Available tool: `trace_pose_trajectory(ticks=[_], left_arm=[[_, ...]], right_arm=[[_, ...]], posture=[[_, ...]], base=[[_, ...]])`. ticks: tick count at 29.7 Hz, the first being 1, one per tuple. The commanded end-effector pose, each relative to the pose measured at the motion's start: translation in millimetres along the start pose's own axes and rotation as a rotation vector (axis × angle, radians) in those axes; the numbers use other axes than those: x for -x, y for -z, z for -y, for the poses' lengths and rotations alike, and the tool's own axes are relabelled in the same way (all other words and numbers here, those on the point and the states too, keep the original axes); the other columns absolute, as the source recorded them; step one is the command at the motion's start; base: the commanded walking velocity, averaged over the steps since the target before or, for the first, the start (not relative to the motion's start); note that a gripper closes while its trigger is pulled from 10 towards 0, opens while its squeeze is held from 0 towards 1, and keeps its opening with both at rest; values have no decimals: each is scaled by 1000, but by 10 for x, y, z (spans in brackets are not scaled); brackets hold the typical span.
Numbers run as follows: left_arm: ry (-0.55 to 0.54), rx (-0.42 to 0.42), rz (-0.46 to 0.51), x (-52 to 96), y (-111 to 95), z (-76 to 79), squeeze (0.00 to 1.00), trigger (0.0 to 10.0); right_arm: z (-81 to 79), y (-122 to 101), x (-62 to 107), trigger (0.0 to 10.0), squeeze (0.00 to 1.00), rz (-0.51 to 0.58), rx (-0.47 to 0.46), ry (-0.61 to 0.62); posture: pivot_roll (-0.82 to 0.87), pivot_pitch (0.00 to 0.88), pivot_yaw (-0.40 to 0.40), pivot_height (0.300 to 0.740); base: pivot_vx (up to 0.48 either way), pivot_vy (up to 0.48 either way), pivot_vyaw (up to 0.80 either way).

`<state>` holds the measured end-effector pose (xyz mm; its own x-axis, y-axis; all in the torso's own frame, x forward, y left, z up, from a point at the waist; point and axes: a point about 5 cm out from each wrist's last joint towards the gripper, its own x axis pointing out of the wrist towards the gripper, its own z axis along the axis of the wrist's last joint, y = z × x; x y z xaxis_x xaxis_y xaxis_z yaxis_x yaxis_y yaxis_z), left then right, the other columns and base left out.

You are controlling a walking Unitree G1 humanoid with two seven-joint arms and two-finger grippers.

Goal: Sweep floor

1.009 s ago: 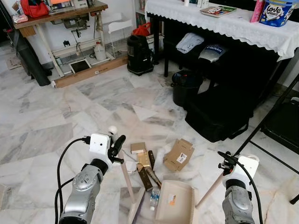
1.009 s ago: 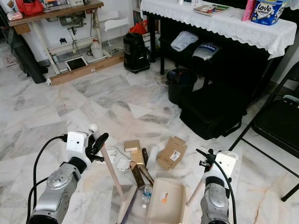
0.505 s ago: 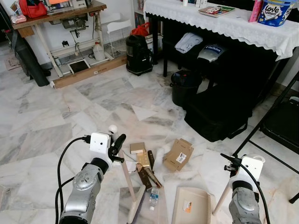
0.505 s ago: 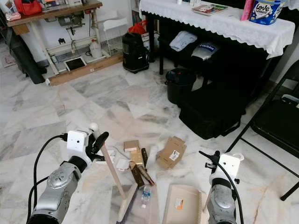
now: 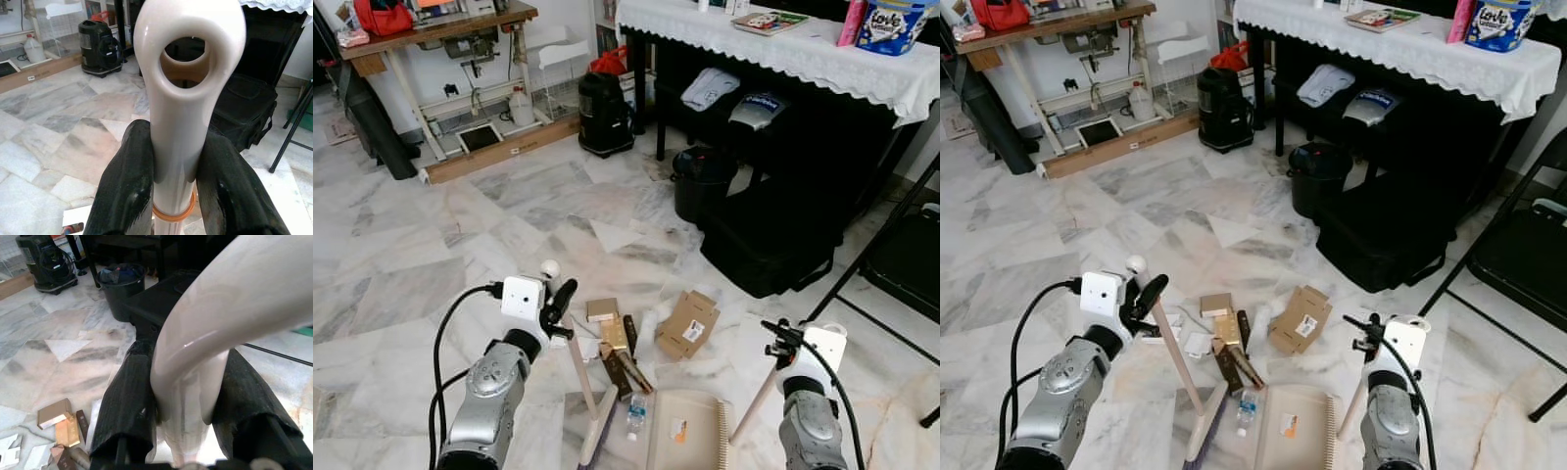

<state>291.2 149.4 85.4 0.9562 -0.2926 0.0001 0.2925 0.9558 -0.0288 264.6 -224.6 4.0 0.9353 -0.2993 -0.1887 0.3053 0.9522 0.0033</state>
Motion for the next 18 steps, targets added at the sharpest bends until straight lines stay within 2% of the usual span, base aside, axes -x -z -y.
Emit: trace_pose_trajectory(ticks=[1, 18], left_arm=[[4, -28, 45, -37, -131, -15, 0, 10000], [17, -36, 42, -89, -142, 16, 0, 10000]], right_arm=[[-27, -58, -43, 10000, 0, 16, -3, -7], [21, -48, -67, 10000, 0, -18, 41, 16]], posture=[[114, 0, 37, 740], [104, 0, 31, 740]], base=[[0, 0, 0], [0, 0, 0]])
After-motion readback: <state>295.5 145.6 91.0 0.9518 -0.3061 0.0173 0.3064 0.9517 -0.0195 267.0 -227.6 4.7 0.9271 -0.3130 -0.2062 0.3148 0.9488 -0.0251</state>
